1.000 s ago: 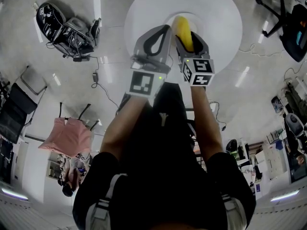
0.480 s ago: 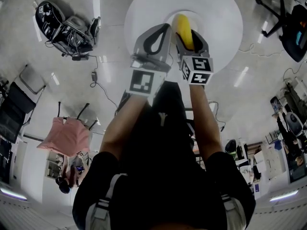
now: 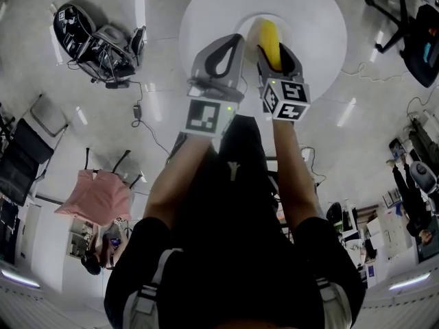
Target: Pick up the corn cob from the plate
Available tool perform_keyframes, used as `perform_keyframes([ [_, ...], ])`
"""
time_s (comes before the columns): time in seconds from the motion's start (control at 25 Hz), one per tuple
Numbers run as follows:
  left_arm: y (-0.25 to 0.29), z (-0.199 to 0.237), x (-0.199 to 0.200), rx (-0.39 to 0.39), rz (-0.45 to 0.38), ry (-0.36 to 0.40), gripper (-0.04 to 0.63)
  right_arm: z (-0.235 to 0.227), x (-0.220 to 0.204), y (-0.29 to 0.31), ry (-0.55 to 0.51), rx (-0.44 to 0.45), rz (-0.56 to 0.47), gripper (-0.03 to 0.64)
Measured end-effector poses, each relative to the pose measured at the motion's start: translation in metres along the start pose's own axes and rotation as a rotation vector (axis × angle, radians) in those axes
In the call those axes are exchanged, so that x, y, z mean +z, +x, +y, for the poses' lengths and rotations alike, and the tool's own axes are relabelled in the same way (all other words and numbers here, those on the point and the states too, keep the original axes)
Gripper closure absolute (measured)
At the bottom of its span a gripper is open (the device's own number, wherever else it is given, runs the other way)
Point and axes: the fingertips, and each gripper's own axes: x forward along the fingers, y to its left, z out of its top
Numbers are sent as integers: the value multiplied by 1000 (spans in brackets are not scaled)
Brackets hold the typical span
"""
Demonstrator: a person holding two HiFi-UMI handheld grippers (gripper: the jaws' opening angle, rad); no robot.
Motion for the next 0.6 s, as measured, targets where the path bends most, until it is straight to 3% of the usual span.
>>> perform_keyframes([
  [0.6, -20, -14, 23, -7, -53, 27, 595, 3, 13, -30, -8, -27, -60, 373],
])
